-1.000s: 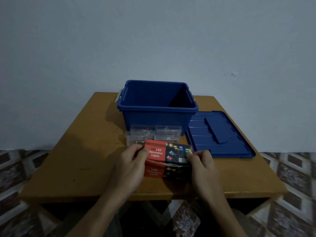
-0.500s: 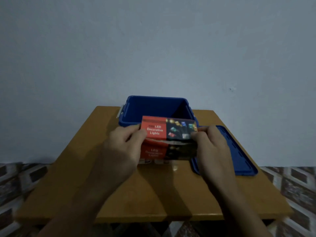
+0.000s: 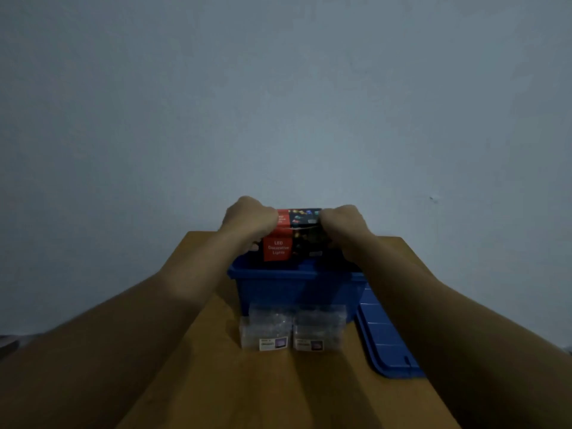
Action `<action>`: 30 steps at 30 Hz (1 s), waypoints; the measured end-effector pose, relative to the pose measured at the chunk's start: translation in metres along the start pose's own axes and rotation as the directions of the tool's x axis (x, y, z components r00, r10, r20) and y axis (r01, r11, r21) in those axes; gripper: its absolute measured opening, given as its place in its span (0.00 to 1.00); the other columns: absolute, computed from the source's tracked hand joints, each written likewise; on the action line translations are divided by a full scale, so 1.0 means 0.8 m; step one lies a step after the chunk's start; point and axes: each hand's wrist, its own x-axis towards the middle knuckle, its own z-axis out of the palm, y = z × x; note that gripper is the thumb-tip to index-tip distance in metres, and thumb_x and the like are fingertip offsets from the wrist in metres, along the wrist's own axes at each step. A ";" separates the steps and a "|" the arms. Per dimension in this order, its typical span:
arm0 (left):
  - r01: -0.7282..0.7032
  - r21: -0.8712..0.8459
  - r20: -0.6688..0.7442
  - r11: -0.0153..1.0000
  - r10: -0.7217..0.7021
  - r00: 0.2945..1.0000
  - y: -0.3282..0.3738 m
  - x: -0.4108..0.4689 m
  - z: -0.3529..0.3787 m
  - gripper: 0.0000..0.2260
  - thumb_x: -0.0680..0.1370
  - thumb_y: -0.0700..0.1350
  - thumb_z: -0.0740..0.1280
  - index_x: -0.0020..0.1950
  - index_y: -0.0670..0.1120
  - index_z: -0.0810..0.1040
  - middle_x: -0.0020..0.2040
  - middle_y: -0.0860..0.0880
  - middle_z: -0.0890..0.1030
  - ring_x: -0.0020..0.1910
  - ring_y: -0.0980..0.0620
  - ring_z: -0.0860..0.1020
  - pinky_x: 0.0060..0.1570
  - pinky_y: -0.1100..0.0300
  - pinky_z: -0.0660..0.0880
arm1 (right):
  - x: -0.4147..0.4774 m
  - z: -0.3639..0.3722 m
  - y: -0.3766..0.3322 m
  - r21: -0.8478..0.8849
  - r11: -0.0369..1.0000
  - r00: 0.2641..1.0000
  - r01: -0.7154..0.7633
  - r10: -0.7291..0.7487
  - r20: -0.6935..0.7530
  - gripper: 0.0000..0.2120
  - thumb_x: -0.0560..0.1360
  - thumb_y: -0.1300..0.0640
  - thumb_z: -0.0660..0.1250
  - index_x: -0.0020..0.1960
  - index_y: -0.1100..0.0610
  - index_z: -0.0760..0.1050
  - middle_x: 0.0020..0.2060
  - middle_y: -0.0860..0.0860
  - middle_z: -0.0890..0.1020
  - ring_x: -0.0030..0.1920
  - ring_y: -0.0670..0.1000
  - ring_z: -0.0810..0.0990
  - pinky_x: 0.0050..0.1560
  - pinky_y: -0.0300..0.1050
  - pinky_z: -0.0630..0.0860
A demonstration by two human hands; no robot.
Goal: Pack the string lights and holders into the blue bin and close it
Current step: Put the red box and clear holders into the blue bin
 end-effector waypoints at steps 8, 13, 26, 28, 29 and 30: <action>0.089 0.111 0.068 0.990 -0.096 0.993 -0.002 0.016 0.017 0.07 0.79 0.44 0.65 0.45 0.41 0.72 0.45 0.41 0.78 0.40 0.46 0.77 0.32 0.60 0.72 | 0.015 0.035 0.000 -0.258 0.966 0.981 -0.025 0.073 0.178 0.16 0.80 0.65 0.59 0.65 0.68 0.74 0.56 0.63 0.80 0.34 0.48 0.71 0.32 0.38 0.70; 0.053 0.043 0.056 0.998 -0.055 0.997 0.003 0.014 0.014 0.06 0.78 0.43 0.65 0.44 0.41 0.73 0.42 0.43 0.77 0.38 0.47 0.75 0.39 0.57 0.71 | -0.001 0.027 -0.007 -0.437 0.899 0.987 0.029 0.043 0.155 0.13 0.81 0.68 0.58 0.38 0.63 0.68 0.33 0.55 0.69 0.31 0.48 0.64 0.35 0.40 0.69; -0.625 0.130 -0.244 0.770 0.636 0.732 -0.042 -0.085 -0.007 0.05 0.80 0.40 0.66 0.52 0.48 0.79 0.50 0.53 0.79 0.48 0.61 0.77 0.39 0.75 0.73 | -0.078 -0.034 0.036 -0.242 0.811 0.800 0.532 -0.576 -0.171 0.10 0.78 0.65 0.60 0.53 0.56 0.78 0.42 0.47 0.79 0.37 0.41 0.74 0.33 0.27 0.66; -0.653 0.146 -0.229 0.743 0.668 0.708 -0.063 -0.102 0.000 0.05 0.79 0.39 0.67 0.51 0.48 0.80 0.50 0.53 0.78 0.48 0.59 0.77 0.42 0.71 0.76 | -0.102 -0.041 0.056 -0.229 0.780 0.762 0.583 -0.622 -0.179 0.09 0.79 0.65 0.61 0.52 0.55 0.77 0.40 0.46 0.78 0.35 0.41 0.73 0.34 0.27 0.68; -0.660 0.164 -0.207 0.733 0.680 0.704 -0.073 -0.109 0.004 0.04 0.79 0.40 0.67 0.51 0.47 0.81 0.50 0.53 0.78 0.48 0.58 0.78 0.44 0.68 0.77 | -0.113 -0.043 0.067 -0.225 0.771 0.755 0.596 -0.633 -0.172 0.08 0.79 0.65 0.62 0.53 0.55 0.77 0.41 0.46 0.79 0.36 0.41 0.74 0.35 0.28 0.69; -0.662 0.180 -0.175 0.728 0.686 0.707 -0.084 -0.117 0.009 0.05 0.79 0.40 0.67 0.52 0.47 0.81 0.50 0.53 0.78 0.48 0.57 0.78 0.45 0.66 0.77 | -0.123 -0.044 0.081 -0.222 0.772 0.759 0.596 -0.631 -0.157 0.08 0.79 0.65 0.62 0.52 0.54 0.77 0.42 0.46 0.80 0.37 0.40 0.75 0.36 0.28 0.70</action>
